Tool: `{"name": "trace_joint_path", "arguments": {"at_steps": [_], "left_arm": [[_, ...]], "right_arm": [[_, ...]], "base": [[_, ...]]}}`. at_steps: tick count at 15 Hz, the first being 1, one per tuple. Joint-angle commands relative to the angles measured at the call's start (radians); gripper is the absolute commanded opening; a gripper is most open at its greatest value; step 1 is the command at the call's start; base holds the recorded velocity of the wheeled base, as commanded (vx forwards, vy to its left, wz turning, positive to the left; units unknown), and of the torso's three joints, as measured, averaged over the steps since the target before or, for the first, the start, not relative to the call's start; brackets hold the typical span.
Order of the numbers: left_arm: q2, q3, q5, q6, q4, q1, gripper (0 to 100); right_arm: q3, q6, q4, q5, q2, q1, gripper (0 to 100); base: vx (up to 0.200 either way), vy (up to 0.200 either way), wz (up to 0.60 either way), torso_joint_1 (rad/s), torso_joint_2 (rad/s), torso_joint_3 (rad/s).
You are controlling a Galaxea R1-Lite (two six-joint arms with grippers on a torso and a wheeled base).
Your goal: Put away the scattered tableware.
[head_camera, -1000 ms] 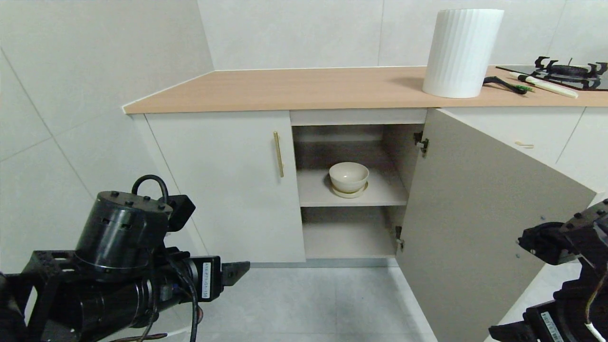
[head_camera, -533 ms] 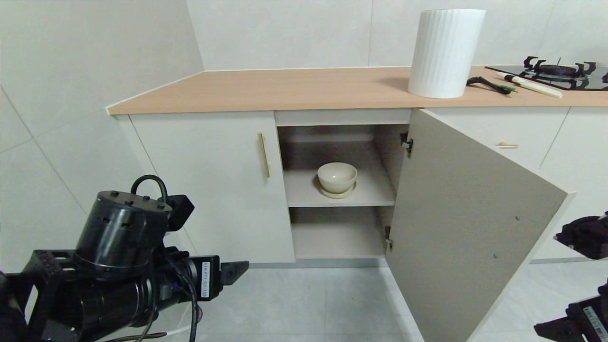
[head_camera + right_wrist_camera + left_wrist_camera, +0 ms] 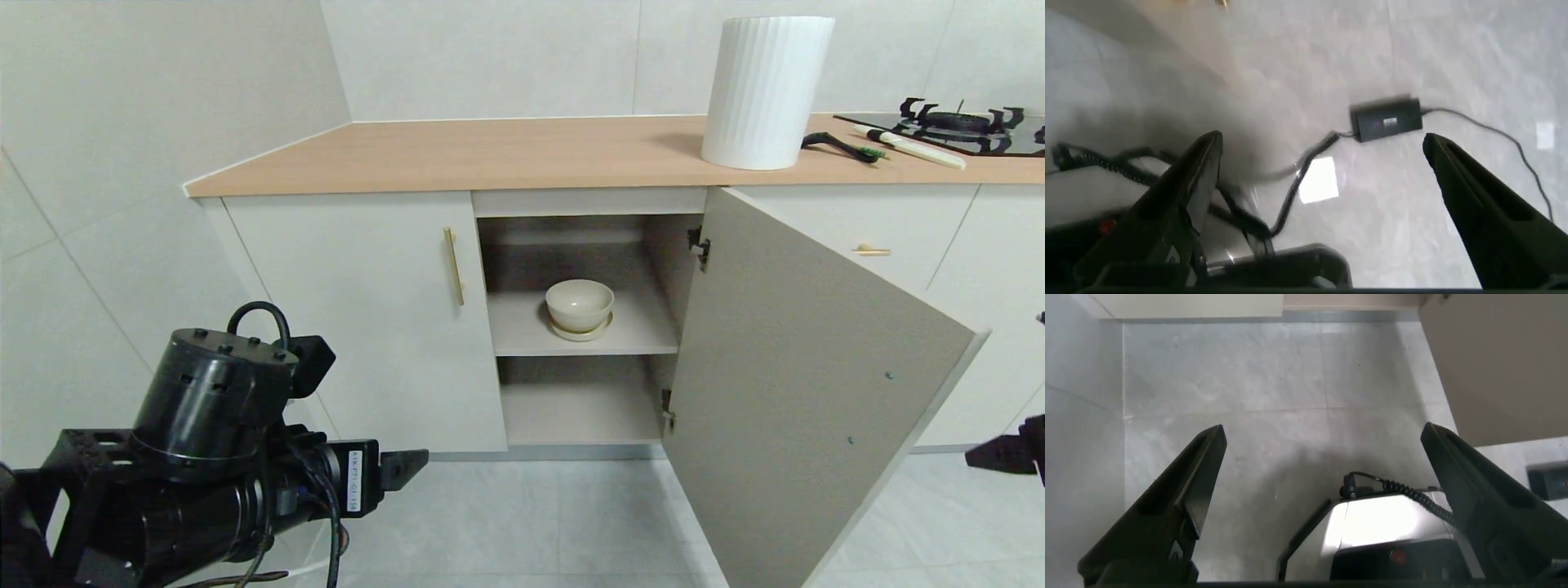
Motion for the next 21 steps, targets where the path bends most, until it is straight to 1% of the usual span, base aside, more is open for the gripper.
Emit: {"name": "trace_joint_path", "arguments": {"at_steps": [1, 3, 6, 10, 12, 17, 18, 20, 21], "left_arm": [[0.0, 0.0, 0.0, -0.001, 0.0, -0.001, 100], [0.0, 0.0, 0.0, -0.001, 0.0, -0.001, 100], [0.0, 0.0, 0.0, -0.001, 0.0, -0.001, 100], [-0.001, 0.0, 0.0, -0.001, 0.0, -0.001, 100], [-0.003, 0.0, 0.0, -0.001, 0.0, -0.001, 100], [-0.007, 0.0, 0.0, -0.001, 0.0, -0.001, 100], [-0.007, 0.0, 0.0, -0.001, 0.0, -0.001, 100], [-0.006, 0.0, 0.0, -0.001, -0.002, -0.001, 100], [-0.01, -0.001, 0.0, -0.001, 0.0, -0.001, 100]], "right_arm": [[0.0, 0.005, -0.138, 0.005, 0.087, -0.1, 100], [0.001, 0.019, -0.21, 0.005, 0.121, -0.118, 100], [0.0, 0.086, -0.299, 0.007, 0.164, -0.117, 100], [0.001, 0.134, -0.327, 0.01, 0.198, -0.092, 100], [-0.002, 0.184, -0.331, 0.01, 0.215, -0.057, 100], [0.003, 0.244, -0.33, 0.012, 0.218, 0.038, 100], [0.009, 0.278, -0.33, 0.012, 0.224, 0.095, 100], [0.014, 0.332, -0.331, 0.01, 0.247, 0.166, 100], [0.014, 0.372, -0.331, 0.012, 0.262, 0.216, 100]], "base": [[0.0, 0.0, 0.0, 0.0, 0.0, 0.0], [0.0, 0.0, 0.0, 0.0, 0.0, 0.0], [0.0, 0.0, 0.0, 0.0, 0.0, 0.0], [0.0, 0.0, 0.0, 0.0, 0.0, 0.0], [0.0, 0.0, 0.0, 0.0, 0.0, 0.0], [0.0, 0.0, 0.0, 0.0, 0.0, 0.0], [0.0, 0.0, 0.0, 0.0, 0.0, 0.0], [0.0, 0.0, 0.0, 0.0, 0.0, 0.0], [0.0, 0.0, 0.0, 0.0, 0.0, 0.0]]}}
